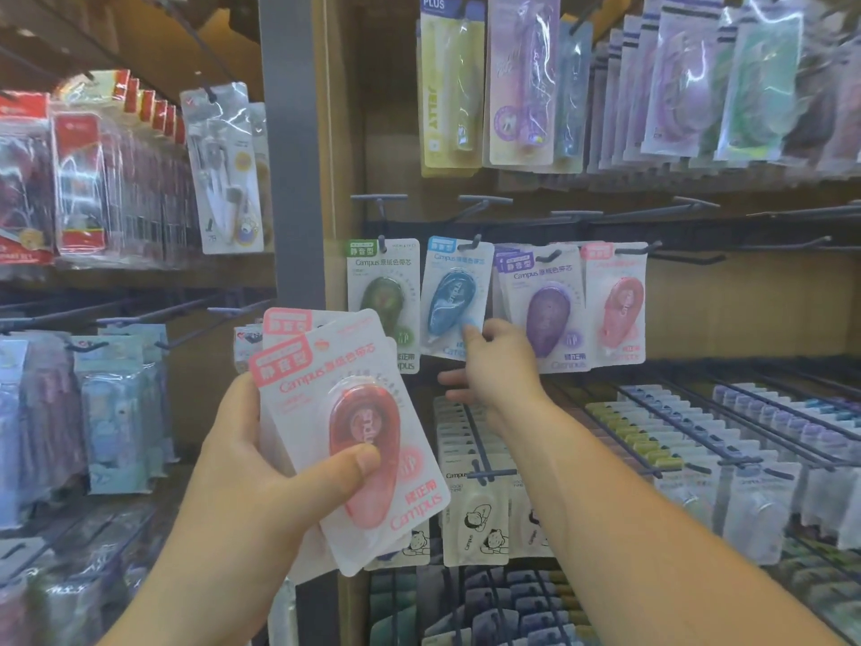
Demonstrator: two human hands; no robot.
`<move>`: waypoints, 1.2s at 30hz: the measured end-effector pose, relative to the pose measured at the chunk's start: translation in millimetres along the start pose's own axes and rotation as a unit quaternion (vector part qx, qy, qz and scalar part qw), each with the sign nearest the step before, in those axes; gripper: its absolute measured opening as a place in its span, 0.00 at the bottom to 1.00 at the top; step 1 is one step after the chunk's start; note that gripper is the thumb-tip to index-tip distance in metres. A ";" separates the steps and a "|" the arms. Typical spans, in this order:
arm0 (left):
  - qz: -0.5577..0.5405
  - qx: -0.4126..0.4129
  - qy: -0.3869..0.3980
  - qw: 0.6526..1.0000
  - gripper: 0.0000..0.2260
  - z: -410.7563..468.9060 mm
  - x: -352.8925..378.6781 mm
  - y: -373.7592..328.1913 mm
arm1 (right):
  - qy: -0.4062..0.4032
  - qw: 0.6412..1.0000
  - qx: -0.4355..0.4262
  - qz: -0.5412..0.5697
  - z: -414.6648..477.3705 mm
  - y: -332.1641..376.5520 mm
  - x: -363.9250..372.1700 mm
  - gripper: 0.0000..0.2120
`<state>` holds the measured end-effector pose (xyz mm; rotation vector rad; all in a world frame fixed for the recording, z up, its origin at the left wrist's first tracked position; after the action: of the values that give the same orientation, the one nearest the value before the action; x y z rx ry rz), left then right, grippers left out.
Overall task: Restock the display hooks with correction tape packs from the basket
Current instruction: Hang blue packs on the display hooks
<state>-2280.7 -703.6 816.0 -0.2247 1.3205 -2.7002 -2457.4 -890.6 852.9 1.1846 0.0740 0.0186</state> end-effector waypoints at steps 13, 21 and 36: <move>-0.065 -0.030 0.031 0.997 0.38 2.3 11.5 3.0 | 0.140 0.978 -0.062 0.141 -112.8 15.1 -9.9 0.16; -0.083 -0.038 0.035 0.995 0.41 6.3 38.6 11.0 | 0.218 0.962 -0.163 0.020 -142.4 28.4 -17.0 0.20; -0.104 -0.063 0.125 0.985 0.40 15.6 135.0 39.5 | 0.206 0.956 -0.079 0.192 -122.8 0.0 -100.9 0.18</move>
<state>-2408.2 -763.9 804.7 -0.0356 1.6240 -2.8979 -2566.4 -782.4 811.7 1.0038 0.2049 0.6049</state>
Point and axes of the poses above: each hand's wrist, its own z-axis towards the middle knuckle, its own x-axis out of the palm, y = z × x, the point moved 7 cm from there along z, towards the middle knuckle, and after that the axes turned 6 degrees about y, right-handed, at the moved point
